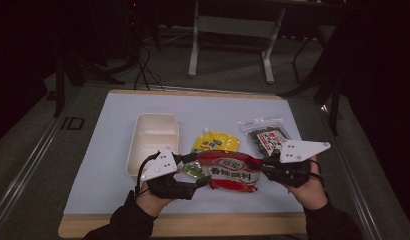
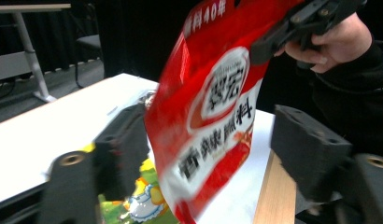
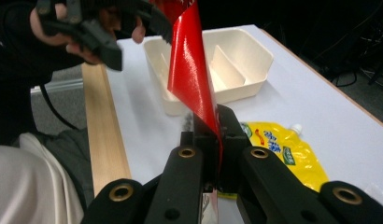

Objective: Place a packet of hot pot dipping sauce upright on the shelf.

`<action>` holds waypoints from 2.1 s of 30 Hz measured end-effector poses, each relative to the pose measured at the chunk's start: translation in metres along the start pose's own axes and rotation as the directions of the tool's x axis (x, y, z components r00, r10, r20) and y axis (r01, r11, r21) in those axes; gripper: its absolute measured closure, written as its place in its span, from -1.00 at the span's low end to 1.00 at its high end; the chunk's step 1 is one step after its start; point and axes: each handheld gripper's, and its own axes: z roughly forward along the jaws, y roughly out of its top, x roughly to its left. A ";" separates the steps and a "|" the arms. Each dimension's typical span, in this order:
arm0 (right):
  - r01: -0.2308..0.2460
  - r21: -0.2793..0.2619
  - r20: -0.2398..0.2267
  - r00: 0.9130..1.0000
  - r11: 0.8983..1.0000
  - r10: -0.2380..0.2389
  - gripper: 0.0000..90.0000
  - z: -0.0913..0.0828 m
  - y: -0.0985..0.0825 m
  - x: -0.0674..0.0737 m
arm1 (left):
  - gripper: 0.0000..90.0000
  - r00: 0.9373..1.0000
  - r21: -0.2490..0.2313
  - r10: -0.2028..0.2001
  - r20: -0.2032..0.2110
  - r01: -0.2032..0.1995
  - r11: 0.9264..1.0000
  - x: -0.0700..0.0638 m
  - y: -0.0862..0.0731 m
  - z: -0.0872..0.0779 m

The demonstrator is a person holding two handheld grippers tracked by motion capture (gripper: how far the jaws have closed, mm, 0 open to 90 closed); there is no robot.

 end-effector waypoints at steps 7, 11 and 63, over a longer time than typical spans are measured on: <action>-0.013 -0.019 0.030 0.999 1.000 0.014 0.98 -0.002 0.009 -0.012 | -0.82 0.999 -0.011 -0.018 0.027 0.018 1.000 -0.002 -0.008 -0.003; -0.021 -0.028 0.038 0.999 0.999 0.022 0.98 0.000 0.014 -0.020 | -0.94 0.999 -0.001 -0.015 0.030 0.015 1.000 -0.006 -0.017 -0.003; 0.007 -0.065 -0.007 1.000 0.998 -0.008 0.98 0.116 0.099 -0.082 | -0.95 0.992 0.075 -0.067 -0.110 0.076 0.994 -0.025 -0.097 -0.034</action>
